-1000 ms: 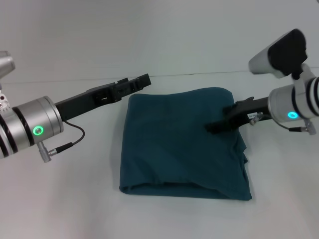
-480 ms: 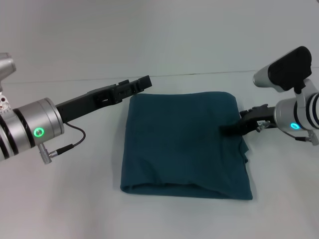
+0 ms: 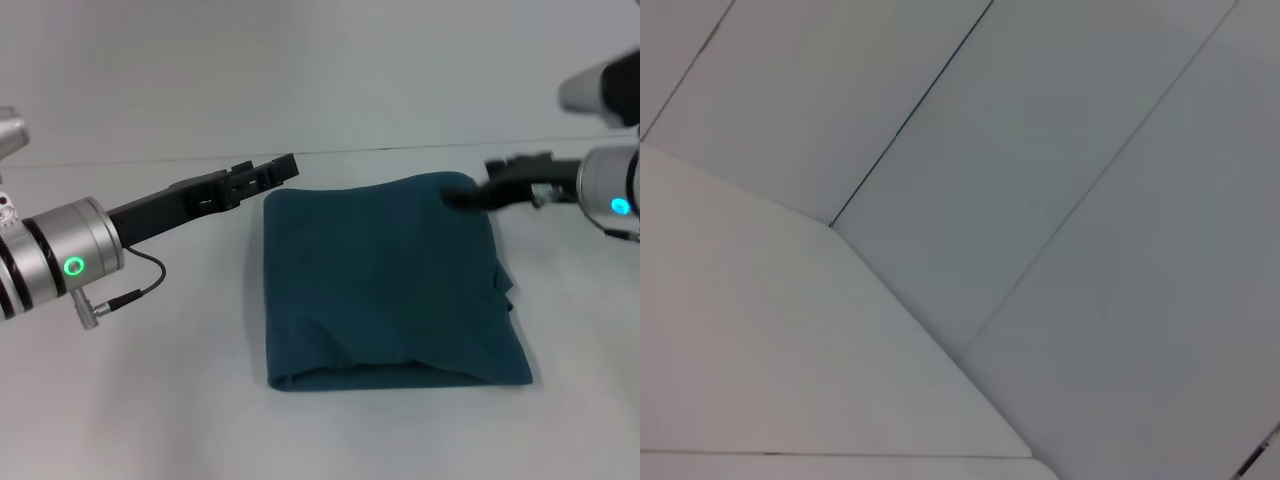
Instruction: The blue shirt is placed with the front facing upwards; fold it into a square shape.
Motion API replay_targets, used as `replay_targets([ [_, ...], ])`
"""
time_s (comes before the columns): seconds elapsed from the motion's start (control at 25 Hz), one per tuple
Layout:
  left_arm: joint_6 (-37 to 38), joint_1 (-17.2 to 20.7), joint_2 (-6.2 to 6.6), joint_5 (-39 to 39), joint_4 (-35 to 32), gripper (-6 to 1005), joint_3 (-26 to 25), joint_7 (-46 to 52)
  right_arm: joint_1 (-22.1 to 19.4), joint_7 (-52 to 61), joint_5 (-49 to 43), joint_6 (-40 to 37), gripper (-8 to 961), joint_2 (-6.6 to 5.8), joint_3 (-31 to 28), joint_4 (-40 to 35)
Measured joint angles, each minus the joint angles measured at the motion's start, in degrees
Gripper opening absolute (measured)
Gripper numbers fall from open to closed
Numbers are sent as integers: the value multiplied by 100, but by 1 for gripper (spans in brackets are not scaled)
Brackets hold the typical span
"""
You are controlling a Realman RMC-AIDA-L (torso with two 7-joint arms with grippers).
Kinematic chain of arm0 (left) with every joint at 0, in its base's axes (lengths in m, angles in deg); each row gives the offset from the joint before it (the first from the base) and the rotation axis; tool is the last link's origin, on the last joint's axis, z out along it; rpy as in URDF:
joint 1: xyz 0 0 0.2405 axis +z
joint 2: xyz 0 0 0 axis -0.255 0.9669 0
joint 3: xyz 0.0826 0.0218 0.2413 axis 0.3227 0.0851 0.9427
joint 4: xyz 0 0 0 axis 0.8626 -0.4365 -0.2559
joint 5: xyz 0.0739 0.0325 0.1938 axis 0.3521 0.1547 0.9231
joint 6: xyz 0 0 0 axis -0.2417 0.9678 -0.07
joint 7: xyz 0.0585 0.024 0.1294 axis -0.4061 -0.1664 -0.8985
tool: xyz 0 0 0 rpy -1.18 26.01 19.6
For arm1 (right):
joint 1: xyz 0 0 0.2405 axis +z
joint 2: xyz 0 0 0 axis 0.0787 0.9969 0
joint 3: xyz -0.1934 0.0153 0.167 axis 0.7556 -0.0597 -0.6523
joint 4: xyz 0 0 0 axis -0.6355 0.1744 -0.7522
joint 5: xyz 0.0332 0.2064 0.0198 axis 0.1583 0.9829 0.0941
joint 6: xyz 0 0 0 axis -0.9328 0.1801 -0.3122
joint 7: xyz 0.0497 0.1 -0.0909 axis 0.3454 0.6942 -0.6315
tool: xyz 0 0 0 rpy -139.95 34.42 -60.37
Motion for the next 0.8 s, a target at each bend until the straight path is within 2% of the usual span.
replay_targets([
  [0.2,-43,2,1,-2,-4,887,0,-55,-290,-648,1156,-816,872,-9,-76,-493],
  [0.44,-54,5,-3,3,8,887,-1,-245,-762,-2276,2069,-1762,874,-45,-480,-436],
  [0.64,-178,24,1,167,21,888,3,-247,-1265,-3773,2592,-3321,875,-78,-1202,-133],
  [0.8,-320,0,1,567,29,888,45,99,-1553,-4200,2740,-4386,877,-153,-1991,100],
])
